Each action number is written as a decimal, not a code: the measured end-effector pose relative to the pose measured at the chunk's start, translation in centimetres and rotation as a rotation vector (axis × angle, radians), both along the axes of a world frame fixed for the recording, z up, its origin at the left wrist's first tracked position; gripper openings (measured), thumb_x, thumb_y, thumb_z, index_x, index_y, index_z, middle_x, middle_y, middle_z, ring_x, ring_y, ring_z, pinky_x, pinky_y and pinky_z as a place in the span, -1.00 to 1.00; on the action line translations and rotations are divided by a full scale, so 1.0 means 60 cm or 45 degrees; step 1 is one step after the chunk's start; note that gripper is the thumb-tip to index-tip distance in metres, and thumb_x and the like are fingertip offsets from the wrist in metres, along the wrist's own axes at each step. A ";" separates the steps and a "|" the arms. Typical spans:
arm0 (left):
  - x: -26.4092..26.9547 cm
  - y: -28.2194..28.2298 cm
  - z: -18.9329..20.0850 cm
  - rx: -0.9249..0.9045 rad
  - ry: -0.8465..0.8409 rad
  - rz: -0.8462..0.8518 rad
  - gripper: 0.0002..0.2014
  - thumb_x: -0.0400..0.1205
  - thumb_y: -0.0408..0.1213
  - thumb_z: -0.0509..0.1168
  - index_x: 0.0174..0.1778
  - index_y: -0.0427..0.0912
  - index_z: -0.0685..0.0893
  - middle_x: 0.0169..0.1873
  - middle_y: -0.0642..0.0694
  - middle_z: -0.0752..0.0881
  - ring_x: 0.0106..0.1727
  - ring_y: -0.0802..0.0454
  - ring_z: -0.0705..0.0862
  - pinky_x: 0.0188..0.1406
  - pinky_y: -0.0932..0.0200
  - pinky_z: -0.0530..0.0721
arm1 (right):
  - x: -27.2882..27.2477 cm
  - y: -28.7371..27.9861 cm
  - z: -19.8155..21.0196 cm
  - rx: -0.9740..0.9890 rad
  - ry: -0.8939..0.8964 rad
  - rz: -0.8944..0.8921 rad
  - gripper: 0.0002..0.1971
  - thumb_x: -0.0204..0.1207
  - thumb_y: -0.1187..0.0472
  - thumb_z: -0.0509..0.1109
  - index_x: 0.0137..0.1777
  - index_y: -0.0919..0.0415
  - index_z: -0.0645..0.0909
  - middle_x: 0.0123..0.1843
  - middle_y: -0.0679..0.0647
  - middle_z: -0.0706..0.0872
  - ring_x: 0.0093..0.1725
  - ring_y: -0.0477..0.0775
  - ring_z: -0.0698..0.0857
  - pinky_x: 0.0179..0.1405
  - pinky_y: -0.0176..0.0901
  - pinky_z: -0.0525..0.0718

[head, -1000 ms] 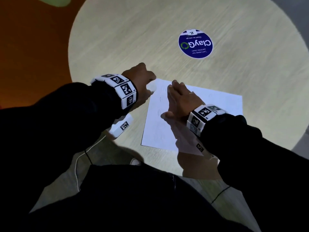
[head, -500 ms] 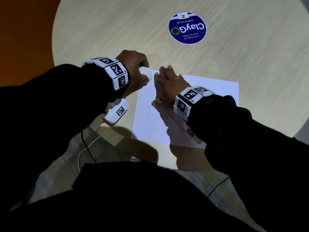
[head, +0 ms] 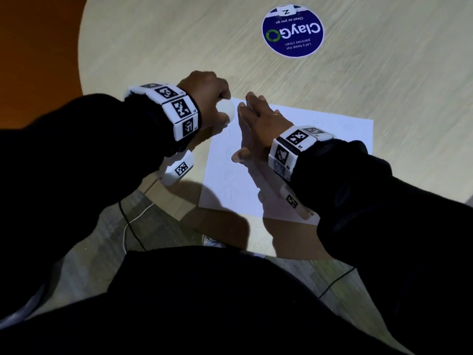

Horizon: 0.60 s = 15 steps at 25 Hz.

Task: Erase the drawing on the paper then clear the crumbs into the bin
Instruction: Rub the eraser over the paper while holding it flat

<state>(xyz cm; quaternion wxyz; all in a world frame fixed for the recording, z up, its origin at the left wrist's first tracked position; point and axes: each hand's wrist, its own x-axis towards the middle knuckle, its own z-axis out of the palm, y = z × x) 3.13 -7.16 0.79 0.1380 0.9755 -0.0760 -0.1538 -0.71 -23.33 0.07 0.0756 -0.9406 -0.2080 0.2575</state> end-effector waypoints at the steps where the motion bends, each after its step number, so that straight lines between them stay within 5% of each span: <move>1: 0.005 -0.001 0.001 -0.003 -0.025 0.023 -0.54 0.47 -0.14 0.51 0.27 -0.17 0.63 0.18 -0.20 0.62 0.23 -0.21 0.56 0.10 0.02 0.52 | 0.000 0.001 0.002 -0.012 0.013 -0.001 0.06 0.36 -0.14 0.50 0.66 0.26 -0.06 0.69 0.13 -0.17 0.68 0.15 -0.14 0.61 0.23 0.10; 7: 0.003 -0.006 -0.002 0.055 -0.028 -0.014 -0.56 0.47 -0.16 0.51 0.26 -0.15 0.64 0.17 -0.17 0.62 0.22 -0.20 0.58 0.04 0.06 0.49 | -0.004 0.001 0.011 0.007 -0.018 -0.003 0.00 0.35 -0.11 0.52 0.63 0.28 0.04 0.67 0.17 -0.07 0.65 0.18 -0.03 0.56 0.24 0.20; 15: 0.003 -0.015 0.002 0.065 -0.023 -0.026 -0.54 0.47 -0.14 0.51 0.27 -0.17 0.63 0.18 -0.20 0.61 0.24 -0.23 0.56 0.05 0.03 0.50 | -0.001 0.000 0.007 -0.010 0.023 -0.003 0.07 0.37 -0.17 0.51 0.67 0.24 -0.06 0.69 0.14 -0.16 0.68 0.15 -0.13 0.61 0.22 0.09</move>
